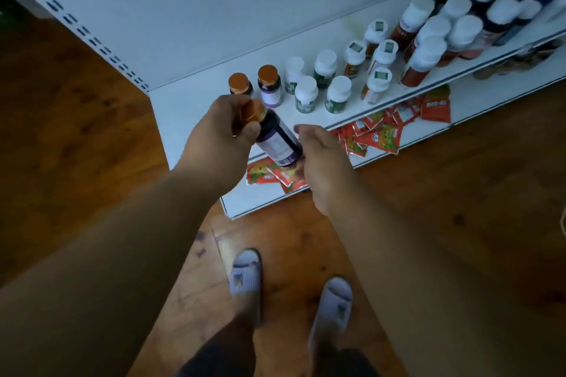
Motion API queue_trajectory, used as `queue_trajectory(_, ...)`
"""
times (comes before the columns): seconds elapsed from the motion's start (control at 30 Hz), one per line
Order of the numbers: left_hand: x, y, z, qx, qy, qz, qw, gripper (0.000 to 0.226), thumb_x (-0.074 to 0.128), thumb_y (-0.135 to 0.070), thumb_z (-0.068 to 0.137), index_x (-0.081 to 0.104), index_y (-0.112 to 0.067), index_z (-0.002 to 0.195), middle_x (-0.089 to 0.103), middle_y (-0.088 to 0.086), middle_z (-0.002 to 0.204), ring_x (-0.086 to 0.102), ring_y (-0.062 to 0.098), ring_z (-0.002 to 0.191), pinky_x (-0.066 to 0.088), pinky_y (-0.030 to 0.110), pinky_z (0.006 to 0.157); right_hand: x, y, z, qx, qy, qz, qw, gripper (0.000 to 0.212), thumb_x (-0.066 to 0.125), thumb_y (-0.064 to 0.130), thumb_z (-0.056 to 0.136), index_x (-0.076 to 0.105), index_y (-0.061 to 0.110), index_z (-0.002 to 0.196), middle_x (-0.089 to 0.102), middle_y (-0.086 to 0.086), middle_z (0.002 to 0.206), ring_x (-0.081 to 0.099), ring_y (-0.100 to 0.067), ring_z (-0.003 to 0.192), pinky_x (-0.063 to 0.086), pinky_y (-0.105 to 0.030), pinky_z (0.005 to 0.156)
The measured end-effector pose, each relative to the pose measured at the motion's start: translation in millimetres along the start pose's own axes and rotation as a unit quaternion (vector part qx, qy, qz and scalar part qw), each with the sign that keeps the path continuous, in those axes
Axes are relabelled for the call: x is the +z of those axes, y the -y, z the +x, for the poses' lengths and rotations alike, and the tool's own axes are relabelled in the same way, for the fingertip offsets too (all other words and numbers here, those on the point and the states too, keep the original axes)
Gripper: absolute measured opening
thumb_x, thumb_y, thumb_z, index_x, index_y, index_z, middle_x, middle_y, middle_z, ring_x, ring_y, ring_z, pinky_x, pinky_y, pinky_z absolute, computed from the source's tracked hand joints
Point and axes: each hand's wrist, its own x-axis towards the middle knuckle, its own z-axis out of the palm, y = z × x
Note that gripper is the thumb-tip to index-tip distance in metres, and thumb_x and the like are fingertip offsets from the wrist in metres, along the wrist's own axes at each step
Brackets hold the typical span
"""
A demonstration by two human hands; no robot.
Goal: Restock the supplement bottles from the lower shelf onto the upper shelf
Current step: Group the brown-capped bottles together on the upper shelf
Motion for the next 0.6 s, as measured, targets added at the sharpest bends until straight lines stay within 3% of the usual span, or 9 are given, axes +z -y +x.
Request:
queue_trajectory(0.13,-59,-54,-86,-0.004,0.016,-0.043,0.999,0.036,0.051,-0.024,0.102,0.047,-0.036,0.136,0.058,-0.016,0.114,0.057,0.01,0.098,0.042,0.019,0.073,-16,46,-106,0.027,0.072,0.076,0.994,0.023,0.043,0.031,0.105,0.065,0.023,0.105,0.073,-0.007,0.106,0.066,-0.018,0.084,0.051,-0.034,0.073)
queue_trajectory(0.2,-87,-81,-122,0.002,0.01,-0.092,0.996,0.033,0.052,-0.025,0.102,0.05,-0.039,0.132,0.062,-0.018,0.112,0.062,0.007,0.099,0.049,0.024,0.08,-27,69,-155,0.014,0.101,0.084,0.991,0.023,0.044,0.034,0.105,0.064,0.023,0.109,0.072,-0.007,0.108,0.063,-0.019,0.087,0.049,-0.034,0.072)
queue_trajectory(0.3,-126,-114,-160,0.032,0.008,-0.17,0.985,0.029,0.053,-0.019,0.101,0.055,-0.035,0.126,0.067,-0.018,0.109,0.067,0.004,0.1,0.05,0.026,0.094,-40,107,-216,-0.017,0.161,0.11,0.981,0.029,0.041,0.035,0.106,0.062,0.018,0.115,0.07,-0.005,0.093,0.063,-0.017,0.075,0.044,-0.031,0.065)
queue_trajectory(0.4,-165,-143,-176,0.075,0.028,-0.213,0.974,0.024,0.057,-0.027,0.096,0.06,-0.026,0.12,0.073,-0.007,0.104,0.071,0.014,0.093,0.054,0.044,0.096,-47,152,-254,-0.012,0.189,0.139,0.972,0.047,0.036,0.046,0.104,0.06,0.01,0.121,0.064,-0.009,0.078,0.056,-0.016,0.058,0.043,-0.028,0.056)
queue_trajectory(0.43,-179,-153,-179,0.097,0.037,-0.224,0.969,0.027,0.057,-0.027,0.096,0.059,-0.023,0.122,0.073,-0.002,0.105,0.071,0.017,0.092,0.055,0.047,0.094,-47,167,-263,0.003,0.192,0.149,0.97,0.054,0.034,0.052,0.102,0.062,0.008,0.118,0.061,-0.01,0.073,0.051,-0.017,0.054,0.04,-0.028,0.052)
queue_trajectory(0.5,-206,-170,-181,0.146,0.061,-0.238,0.958,0.03,0.054,-0.015,0.1,0.056,-0.019,0.129,0.069,0.01,0.109,0.067,0.02,0.09,0.056,0.04,0.087,-44,198,-279,0.03,0.202,0.165,0.965,0.063,0.032,0.064,0.098,0.066,0.011,0.101,0.056,-0.011,0.066,0.042,-0.018,0.049,0.034,-0.026,0.047)
queue_trajectory(0.6,-242,-194,-179,0.203,0.067,-0.213,0.953,0.033,0.054,-0.008,0.1,0.058,-0.026,0.127,0.07,0.006,0.108,0.066,0.017,0.091,0.056,0.038,0.089,-36,237,-294,0.02,0.197,0.167,0.966,0.067,0.027,0.067,0.097,0.064,0.012,0.089,0.057,-0.013,0.059,0.042,-0.02,0.044,0.034,-0.023,0.045)
